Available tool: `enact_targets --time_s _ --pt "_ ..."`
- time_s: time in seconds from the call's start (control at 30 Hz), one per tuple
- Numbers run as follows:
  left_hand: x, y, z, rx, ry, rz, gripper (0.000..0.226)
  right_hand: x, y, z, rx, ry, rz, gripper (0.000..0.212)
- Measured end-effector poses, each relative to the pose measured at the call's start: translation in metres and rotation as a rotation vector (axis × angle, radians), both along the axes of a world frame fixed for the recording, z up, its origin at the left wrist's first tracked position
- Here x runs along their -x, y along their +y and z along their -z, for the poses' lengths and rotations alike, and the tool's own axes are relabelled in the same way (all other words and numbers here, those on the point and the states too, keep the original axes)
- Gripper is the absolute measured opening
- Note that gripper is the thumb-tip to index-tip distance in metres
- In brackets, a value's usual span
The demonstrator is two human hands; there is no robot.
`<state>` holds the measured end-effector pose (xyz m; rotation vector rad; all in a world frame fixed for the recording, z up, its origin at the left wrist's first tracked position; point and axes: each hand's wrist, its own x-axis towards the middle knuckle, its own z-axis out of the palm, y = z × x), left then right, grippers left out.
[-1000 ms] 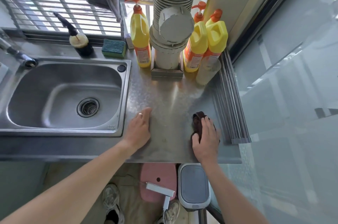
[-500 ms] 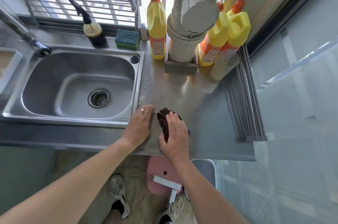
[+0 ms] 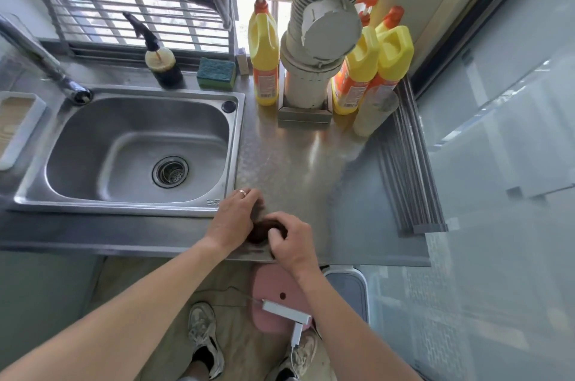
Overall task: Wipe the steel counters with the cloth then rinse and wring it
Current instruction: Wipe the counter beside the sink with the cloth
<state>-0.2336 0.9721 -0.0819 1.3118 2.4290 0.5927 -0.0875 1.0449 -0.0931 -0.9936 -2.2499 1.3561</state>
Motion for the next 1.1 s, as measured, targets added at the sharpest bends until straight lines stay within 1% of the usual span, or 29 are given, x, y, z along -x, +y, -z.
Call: enact_targets --time_s 0.1,0.17,0.23,0.3,0.37,0.47,0.53,0.6,0.63,0.77,0.9,1.0,1.1 --pt "-0.013 0.011 -0.003 -0.003 0.003 -0.004 0.036 -0.041 0.032 -0.004 -0.167 0.039 0.281 0.036" --pt "-0.028 0.018 -0.005 -0.006 -0.023 0.015 0.031 -0.075 0.055 0.003 -0.294 0.023 0.450 0.039" --pt "-0.042 0.023 -0.003 -0.018 -0.020 0.030 0.030 -0.112 0.072 0.016 -0.382 -0.068 0.564 0.043" --pt "-0.053 0.024 0.004 -0.018 -0.004 0.015 0.026 -0.144 0.079 0.032 -0.412 -0.204 0.618 0.049" --pt "-0.058 0.022 0.010 -0.032 0.012 -0.029 0.018 -0.160 0.074 0.044 -0.388 -0.305 0.605 0.055" --pt "-0.056 0.014 0.013 -0.054 0.054 -0.058 0.016 -0.152 0.064 0.045 -0.311 -0.337 0.617 0.060" --pt "-0.047 0.006 0.011 -0.052 0.076 -0.074 0.026 -0.134 0.054 0.042 -0.301 -0.350 0.606 0.061" --pt "-0.035 -0.004 0.007 -0.047 0.080 -0.102 0.040 -0.114 0.039 0.044 -0.318 -0.357 0.539 0.061" --pt "-0.028 -0.010 0.006 -0.051 0.085 -0.117 0.042 -0.103 0.031 0.045 -0.327 -0.357 0.510 0.062" --pt "0.004 -0.036 0.004 -0.055 0.092 -0.161 0.037 -0.050 -0.009 0.048 -0.356 -0.352 0.398 0.065" --pt "0.030 -0.061 0.004 -0.033 0.079 -0.203 0.052 -0.001 -0.048 0.045 -0.379 -0.333 0.246 0.069" --pt "0.040 -0.075 0.005 -0.042 0.070 -0.212 0.054 0.023 -0.065 0.044 -0.386 -0.325 0.203 0.071" --pt "0.045 -0.083 0.004 -0.054 0.056 -0.192 0.054 0.030 -0.074 0.045 -0.399 -0.299 0.118 0.070"
